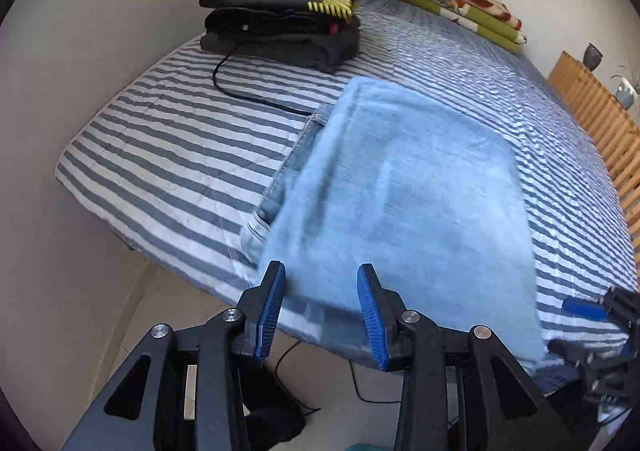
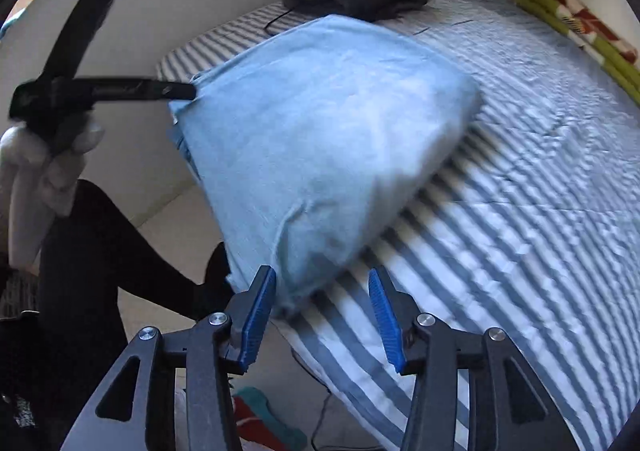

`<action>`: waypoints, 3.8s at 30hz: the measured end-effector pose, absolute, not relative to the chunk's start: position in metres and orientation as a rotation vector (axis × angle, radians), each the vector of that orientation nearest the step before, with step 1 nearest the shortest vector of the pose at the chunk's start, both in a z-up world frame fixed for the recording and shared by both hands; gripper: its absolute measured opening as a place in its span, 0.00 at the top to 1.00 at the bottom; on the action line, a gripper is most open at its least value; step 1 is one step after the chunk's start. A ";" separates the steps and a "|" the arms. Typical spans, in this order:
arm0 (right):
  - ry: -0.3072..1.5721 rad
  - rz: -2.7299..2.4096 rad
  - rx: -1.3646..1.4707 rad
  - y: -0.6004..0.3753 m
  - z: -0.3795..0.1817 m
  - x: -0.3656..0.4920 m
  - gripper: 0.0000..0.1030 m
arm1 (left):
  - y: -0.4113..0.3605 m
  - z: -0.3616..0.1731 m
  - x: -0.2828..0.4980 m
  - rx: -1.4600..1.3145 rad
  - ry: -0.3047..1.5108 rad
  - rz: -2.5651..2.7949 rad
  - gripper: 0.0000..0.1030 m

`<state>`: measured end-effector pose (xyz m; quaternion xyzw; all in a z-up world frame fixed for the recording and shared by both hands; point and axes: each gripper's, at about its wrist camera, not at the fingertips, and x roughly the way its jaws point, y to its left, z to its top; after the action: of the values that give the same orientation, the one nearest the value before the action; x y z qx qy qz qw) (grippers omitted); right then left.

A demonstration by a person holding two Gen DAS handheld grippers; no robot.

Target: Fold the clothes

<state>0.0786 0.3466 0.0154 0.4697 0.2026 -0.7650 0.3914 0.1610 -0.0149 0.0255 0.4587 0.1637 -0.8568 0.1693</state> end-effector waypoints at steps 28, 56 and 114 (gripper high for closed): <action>0.810 -1.948 0.921 0.284 0.084 -0.048 0.45 | -0.014 0.012 0.185 1.235 0.807 -2.299 0.34; 0.504 -1.142 1.262 0.149 -0.044 -0.157 0.34 | -0.072 -0.033 0.136 1.166 0.983 -2.318 0.27; -0.039 -1.923 1.531 0.503 -0.025 -0.135 0.41 | 0.081 -0.043 -0.045 1.687 0.901 -2.568 0.28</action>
<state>-0.1350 0.5030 -0.0248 0.5868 -0.0151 -0.7370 0.3350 -0.0453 0.0808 -0.0429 0.5267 0.2811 -0.8016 -0.0303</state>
